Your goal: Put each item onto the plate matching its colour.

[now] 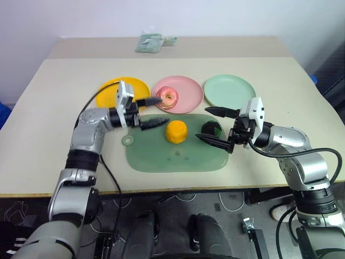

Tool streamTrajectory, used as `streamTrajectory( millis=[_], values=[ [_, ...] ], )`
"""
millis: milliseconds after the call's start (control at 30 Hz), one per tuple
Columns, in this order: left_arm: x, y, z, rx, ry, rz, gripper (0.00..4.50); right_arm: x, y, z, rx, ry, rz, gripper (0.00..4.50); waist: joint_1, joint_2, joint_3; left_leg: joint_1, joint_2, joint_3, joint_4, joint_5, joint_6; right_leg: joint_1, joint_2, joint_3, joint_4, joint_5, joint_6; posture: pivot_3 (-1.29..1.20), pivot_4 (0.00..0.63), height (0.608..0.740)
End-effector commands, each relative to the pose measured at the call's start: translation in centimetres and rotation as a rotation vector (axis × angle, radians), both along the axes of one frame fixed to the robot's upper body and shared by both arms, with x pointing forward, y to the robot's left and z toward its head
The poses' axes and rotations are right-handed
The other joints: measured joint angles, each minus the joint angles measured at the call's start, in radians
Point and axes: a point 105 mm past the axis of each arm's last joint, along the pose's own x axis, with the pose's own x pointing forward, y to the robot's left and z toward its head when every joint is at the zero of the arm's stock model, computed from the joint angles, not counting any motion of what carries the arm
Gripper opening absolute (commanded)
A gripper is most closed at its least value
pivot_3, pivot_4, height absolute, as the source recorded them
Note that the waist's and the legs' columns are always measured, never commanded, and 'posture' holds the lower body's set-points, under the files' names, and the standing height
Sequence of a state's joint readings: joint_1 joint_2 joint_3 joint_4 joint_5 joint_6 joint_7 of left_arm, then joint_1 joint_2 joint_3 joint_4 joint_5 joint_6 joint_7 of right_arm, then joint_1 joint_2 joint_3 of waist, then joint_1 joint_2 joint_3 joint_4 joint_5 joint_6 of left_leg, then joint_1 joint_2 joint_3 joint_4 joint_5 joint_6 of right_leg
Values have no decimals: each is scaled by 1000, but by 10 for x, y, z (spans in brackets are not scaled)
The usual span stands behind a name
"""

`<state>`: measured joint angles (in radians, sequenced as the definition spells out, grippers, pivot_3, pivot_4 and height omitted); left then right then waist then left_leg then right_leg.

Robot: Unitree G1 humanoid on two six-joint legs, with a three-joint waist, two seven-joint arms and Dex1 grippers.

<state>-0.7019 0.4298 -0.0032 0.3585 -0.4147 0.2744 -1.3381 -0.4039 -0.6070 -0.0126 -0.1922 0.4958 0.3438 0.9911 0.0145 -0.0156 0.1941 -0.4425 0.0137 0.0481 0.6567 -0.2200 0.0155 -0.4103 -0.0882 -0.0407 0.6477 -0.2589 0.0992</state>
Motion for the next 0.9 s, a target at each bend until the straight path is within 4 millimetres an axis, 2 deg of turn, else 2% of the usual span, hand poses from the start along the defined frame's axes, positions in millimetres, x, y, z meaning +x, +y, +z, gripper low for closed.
streamTrajectory(
  millis=[33,167,333,533,667,767,833,900],
  values=[
    [-9,-14,-11,120,-81,-26,4463,-1,3,9,0,-46,21,4500,3,0,0,0,0,0,1,0,0,1,0,0,0,0,0,0,150,740],
    [-6,-28,-19,87,-101,10,4463,-1,5,6,-1,-40,28,4500,1,0,0,-1,-1,0,4,-2,3,1,-1,0,0,0,0,0,150,740],
    [7,-39,-32,134,-197,83,4463,-4,8,3,3,-34,29,4500,-2,0,0,-1,0,0,4,-2,3,1,-1,0,0,0,0,0,150,740],
    [19,-40,-37,161,-234,144,4463,-4,6,1,2,-33,9,4500,0,0,0,-1,0,1,4,-2,4,1,-1,0,0,0,0,0,150,740],
    [21,-42,-46,163,-193,148,4463,-2,4,2,4,-39,-4,4500,-1,0,0,-1,-1,1,4,-2,4,1,-1,0,0,0,0,0,150,740],
    [9,-45,-52,148,-157,82,3691,-2,4,2,6,-41,-7,4500,-2,0,0,-1,0,1,4,-2,4,1,-1,0,0,0,0,0,150,740],
    [6,-46,-51,140,-154,68,2924,-1,5,2,8,-43,-8,4500,-2,0,0,-1,0,1,4,-2,4,1,-1,0,0,0,0,0,150,740],
    [10,-41,-43,105,-157,106,2924,-1,5,4,12,-46,-10,4500,-1,0,0,-1,0,1,4,-2,4,1,-1,0,0,0,0,0,150,740]
  ],
)
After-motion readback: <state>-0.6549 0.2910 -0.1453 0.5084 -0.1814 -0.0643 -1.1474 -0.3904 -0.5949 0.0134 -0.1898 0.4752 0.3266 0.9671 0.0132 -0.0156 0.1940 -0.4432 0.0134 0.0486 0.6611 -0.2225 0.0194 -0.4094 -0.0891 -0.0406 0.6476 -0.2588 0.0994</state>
